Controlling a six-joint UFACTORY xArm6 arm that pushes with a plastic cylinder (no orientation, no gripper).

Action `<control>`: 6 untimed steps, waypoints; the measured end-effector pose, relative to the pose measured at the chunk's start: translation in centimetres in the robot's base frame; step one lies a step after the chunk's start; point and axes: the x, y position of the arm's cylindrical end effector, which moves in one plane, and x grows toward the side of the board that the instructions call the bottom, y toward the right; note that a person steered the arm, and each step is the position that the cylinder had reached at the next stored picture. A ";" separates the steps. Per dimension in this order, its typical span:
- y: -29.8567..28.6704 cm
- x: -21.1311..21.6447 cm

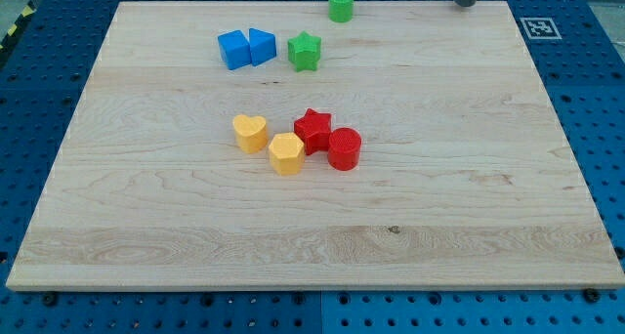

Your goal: Slide the green circle towards the green star

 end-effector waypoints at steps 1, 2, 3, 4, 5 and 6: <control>-4.0 0.0; -4.4 0.0; -8.0 0.1; -14.9 0.1; -21.4 0.3; -25.0 0.5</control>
